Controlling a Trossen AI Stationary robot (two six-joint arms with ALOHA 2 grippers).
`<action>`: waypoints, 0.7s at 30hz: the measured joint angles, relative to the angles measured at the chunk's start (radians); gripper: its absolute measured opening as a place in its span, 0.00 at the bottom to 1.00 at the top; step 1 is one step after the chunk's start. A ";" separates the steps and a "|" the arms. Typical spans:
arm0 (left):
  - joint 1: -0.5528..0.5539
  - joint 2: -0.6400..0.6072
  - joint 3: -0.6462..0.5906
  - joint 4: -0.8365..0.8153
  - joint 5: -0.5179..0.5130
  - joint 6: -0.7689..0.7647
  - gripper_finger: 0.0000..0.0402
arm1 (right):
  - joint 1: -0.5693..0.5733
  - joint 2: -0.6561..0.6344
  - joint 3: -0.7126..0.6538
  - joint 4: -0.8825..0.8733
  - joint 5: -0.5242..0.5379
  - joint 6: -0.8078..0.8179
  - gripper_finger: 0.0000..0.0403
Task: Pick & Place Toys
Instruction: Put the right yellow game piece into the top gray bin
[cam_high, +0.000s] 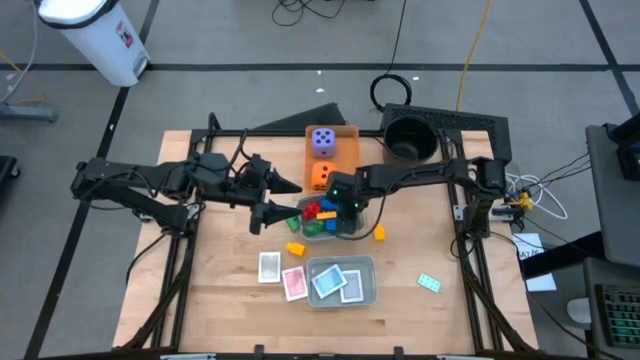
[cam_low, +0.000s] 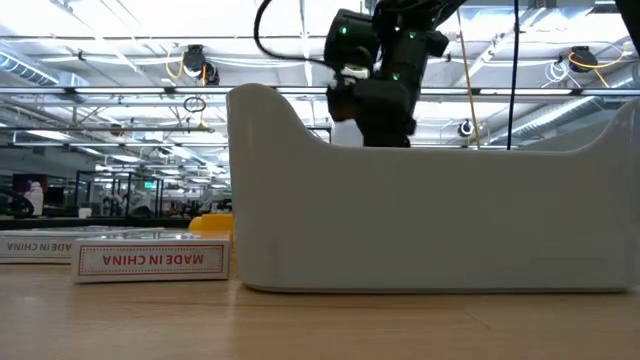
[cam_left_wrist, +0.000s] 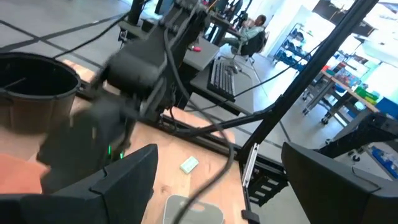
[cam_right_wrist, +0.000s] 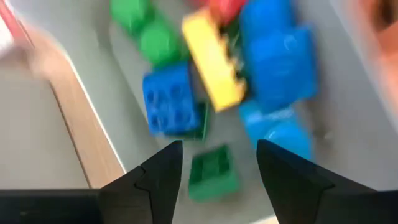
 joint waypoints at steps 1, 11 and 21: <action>0.000 0.000 0.000 -0.007 0.000 -0.001 0.86 | -0.002 -0.009 0.000 0.018 -0.001 0.018 0.50; -0.019 0.000 0.000 -0.026 0.002 -0.033 0.86 | -0.008 -0.137 0.000 0.123 0.005 0.195 0.49; -0.041 0.000 0.000 -0.071 -0.001 -0.032 0.86 | 0.074 -0.321 0.001 -0.051 0.265 0.324 0.49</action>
